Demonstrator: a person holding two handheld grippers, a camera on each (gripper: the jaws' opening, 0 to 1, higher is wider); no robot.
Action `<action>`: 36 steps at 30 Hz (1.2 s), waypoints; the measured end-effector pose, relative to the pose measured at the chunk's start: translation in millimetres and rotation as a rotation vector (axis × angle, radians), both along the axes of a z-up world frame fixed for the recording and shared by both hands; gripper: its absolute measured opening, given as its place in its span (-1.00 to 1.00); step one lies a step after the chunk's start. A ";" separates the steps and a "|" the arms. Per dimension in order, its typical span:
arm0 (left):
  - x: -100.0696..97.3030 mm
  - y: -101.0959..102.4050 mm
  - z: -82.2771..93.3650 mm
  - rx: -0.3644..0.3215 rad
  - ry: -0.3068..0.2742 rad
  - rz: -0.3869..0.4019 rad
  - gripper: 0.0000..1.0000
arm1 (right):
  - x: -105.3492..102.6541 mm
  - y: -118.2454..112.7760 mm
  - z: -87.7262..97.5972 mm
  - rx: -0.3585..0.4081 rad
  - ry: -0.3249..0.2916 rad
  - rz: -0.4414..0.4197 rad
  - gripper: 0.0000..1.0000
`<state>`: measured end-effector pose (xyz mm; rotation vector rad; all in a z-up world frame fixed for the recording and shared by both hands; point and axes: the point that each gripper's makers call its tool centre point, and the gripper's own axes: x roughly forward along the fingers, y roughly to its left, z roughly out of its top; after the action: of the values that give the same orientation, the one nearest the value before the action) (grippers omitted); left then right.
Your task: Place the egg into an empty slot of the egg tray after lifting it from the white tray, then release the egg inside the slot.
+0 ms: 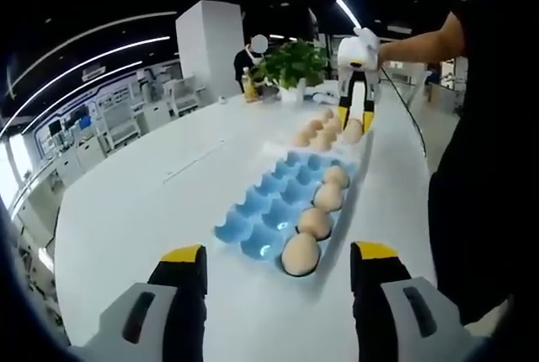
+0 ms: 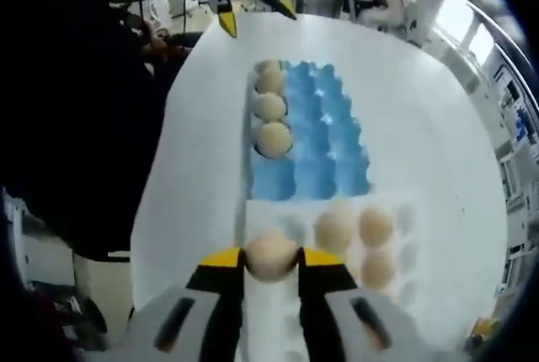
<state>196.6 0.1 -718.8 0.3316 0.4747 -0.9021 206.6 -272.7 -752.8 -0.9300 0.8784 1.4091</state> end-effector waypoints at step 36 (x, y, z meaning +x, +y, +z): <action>3.5 3.6 5.2 -0.017 -0.012 0.019 0.38 | 2.6 69.0 -42.4 0.017 0.074 0.116 -0.52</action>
<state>200.1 3.6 -713.6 0.3160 0.4579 -0.8845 209.2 -203.7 -795.2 -0.9333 0.8779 1.5562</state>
